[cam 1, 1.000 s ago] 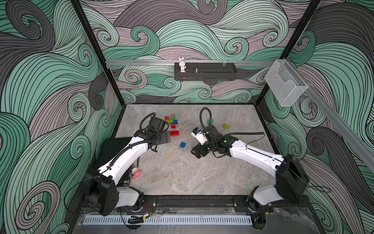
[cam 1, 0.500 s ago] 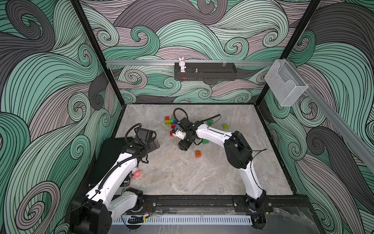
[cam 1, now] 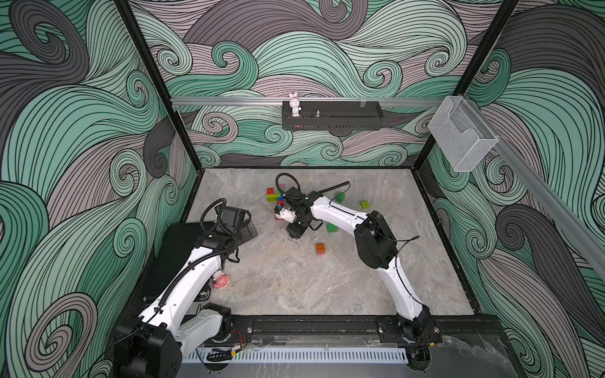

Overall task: Assemble the number 4 with lego
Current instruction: Pick up the lego brick from the center of the board.

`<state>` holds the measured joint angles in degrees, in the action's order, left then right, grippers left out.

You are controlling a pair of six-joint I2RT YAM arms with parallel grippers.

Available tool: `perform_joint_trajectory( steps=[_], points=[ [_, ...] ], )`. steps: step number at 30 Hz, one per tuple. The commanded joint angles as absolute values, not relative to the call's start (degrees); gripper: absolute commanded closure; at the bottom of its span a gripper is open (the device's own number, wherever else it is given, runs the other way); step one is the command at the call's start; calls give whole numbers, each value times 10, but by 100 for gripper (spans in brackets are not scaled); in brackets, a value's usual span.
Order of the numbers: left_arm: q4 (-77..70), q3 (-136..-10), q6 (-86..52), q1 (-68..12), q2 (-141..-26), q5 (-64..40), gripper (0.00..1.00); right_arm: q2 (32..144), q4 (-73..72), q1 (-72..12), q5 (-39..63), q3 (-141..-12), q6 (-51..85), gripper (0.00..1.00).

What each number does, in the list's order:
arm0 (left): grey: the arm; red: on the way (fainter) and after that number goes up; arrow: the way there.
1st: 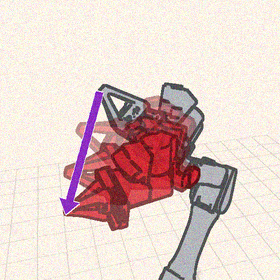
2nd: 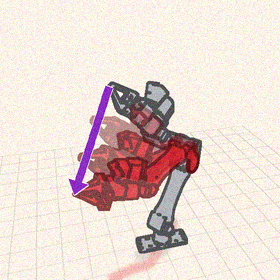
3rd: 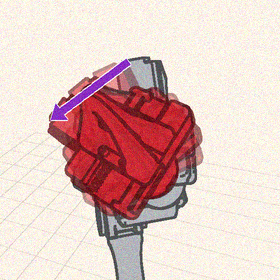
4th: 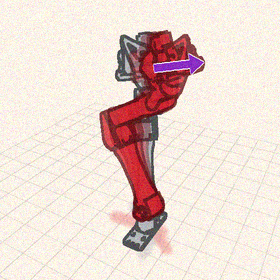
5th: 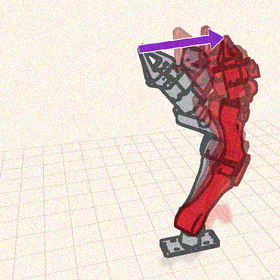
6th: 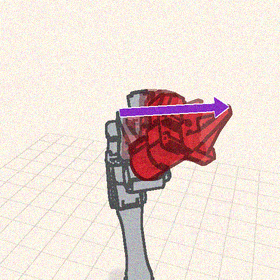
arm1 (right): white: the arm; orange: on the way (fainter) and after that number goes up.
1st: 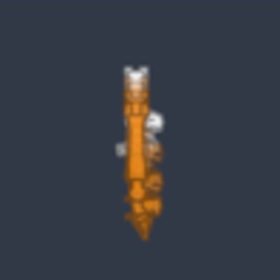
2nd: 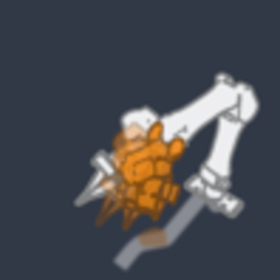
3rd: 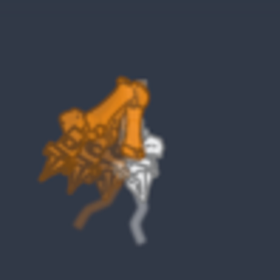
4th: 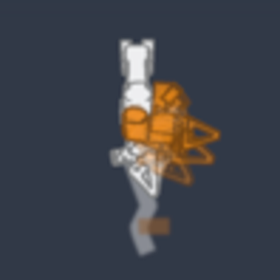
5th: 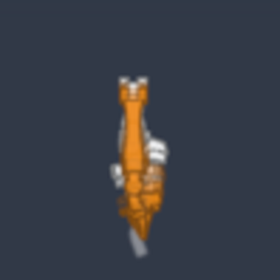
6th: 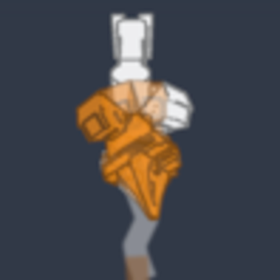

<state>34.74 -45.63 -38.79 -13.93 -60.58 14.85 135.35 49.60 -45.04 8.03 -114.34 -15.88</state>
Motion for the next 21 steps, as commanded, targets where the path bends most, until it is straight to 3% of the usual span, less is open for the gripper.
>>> perform_joint_trajectory(
  steps=[1,9,21],
  points=[
    [344,-459,-390,-134,-610,144,2,1371,523,-450,84,-1162,-160,52],
    [344,-459,-388,-133,-616,137,1,1375,530,-450,78,-1165,-167,53],
    [339,-457,-388,-132,-619,129,1,1367,533,-450,79,-1165,-168,70]
  ],
)
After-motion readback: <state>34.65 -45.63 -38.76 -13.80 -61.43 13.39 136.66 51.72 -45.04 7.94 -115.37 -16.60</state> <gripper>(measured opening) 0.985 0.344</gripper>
